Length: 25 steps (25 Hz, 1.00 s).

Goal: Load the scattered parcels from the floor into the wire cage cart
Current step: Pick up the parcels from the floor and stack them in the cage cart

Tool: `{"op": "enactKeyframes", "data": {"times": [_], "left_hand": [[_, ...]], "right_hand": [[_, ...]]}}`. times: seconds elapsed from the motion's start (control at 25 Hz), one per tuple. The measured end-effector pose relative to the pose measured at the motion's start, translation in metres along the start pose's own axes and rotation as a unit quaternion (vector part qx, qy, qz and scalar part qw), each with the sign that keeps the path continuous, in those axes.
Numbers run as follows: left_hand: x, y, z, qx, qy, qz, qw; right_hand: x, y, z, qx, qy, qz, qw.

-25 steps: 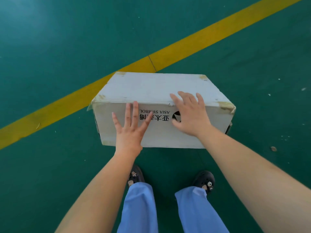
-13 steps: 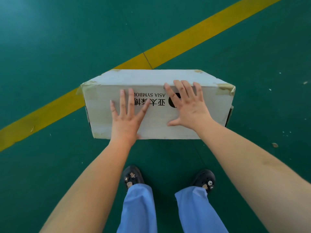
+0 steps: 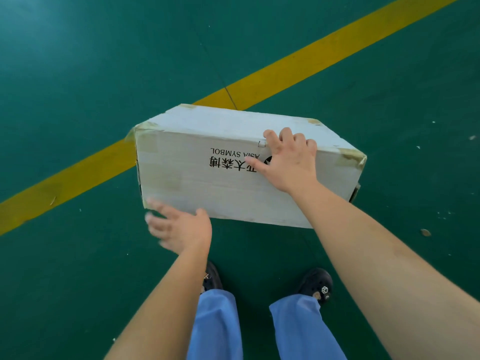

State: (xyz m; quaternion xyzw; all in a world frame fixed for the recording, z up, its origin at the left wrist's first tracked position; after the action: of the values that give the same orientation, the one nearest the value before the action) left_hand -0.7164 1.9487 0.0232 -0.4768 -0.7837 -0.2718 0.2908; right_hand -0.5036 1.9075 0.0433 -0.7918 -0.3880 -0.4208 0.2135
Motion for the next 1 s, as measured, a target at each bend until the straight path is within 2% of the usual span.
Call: {"op": "enactKeyframes", "data": {"times": [0.04, 0.08, 0.12, 0.16, 0.2, 0.28, 0.36, 0.44, 0.52, 0.6, 0.64, 0.8, 0.92, 1.0], "left_hand": [[-0.006, 0.005, 0.003, 0.119, -0.088, -0.165, 0.975], [-0.01, 0.01, 0.007, 0.181, -0.176, -0.313, 0.915], [-0.011, 0.017, 0.007, 0.202, -0.242, -0.41, 0.856], [-0.013, 0.021, 0.006, 0.2, -0.271, -0.455, 0.824], [-0.016, 0.023, 0.003, 0.193, -0.277, -0.463, 0.82], [-0.02, 0.021, -0.004, 0.17, -0.259, -0.434, 0.846], [-0.02, 0.015, -0.008, 0.145, -0.209, -0.421, 0.871], [-0.018, 0.008, -0.007, 0.121, -0.167, -0.414, 0.887], [-0.018, 0.004, -0.013, 0.074, -0.162, -0.38, 0.908], [-0.017, 0.004, -0.021, -0.001, -0.196, -0.313, 0.929], [-0.016, 0.006, -0.023, -0.045, -0.213, -0.266, 0.939], [0.009, 0.031, -0.044, -0.173, -0.223, -0.051, 0.958], [0.029, 0.069, -0.092, -0.226, -0.219, 0.054, 0.948], [0.042, 0.092, -0.132, -0.247, -0.215, 0.1, 0.939]], "right_hand": [[0.001, -0.001, 0.001, -0.002, -0.003, 0.002, 1.0], [0.003, -0.001, 0.001, -0.003, -0.009, 0.004, 1.0], [0.004, -0.001, 0.002, -0.003, -0.012, 0.005, 1.0], [0.005, -0.001, 0.002, -0.005, -0.011, 0.006, 1.0], [0.006, -0.002, 0.001, -0.009, -0.01, 0.001, 1.0], [0.006, -0.007, -0.007, -0.019, -0.013, -0.02, 1.0], [0.001, -0.01, -0.018, -0.048, -0.021, -0.01, 0.999], [-0.01, -0.005, -0.03, -0.086, -0.057, 0.098, 0.99], [-0.028, 0.005, -0.043, -0.108, -0.128, 0.26, 0.951], [-0.049, 0.011, -0.064, -0.114, -0.196, 0.367, 0.902], [-0.058, 0.012, -0.078, -0.126, -0.203, 0.42, 0.876], [-0.068, 0.013, -0.127, -0.191, -0.174, 0.539, 0.802], [-0.037, 0.023, -0.156, -0.249, -0.141, 0.605, 0.743], [-0.007, 0.037, -0.175, -0.276, -0.12, 0.616, 0.728]]}}
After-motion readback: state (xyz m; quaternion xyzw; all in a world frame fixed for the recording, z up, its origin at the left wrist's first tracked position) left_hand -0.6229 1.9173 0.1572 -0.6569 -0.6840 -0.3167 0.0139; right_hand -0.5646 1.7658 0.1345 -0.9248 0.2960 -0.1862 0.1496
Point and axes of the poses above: each hand's wrist, its own z-axis towards the middle knuckle, its own x-axis out of the back of the hand, y = z × x, the point moved 1 cm from there along z, towards the middle knuckle, and after that the axes turned 8 degrees about -y, right-handed, at the moved point
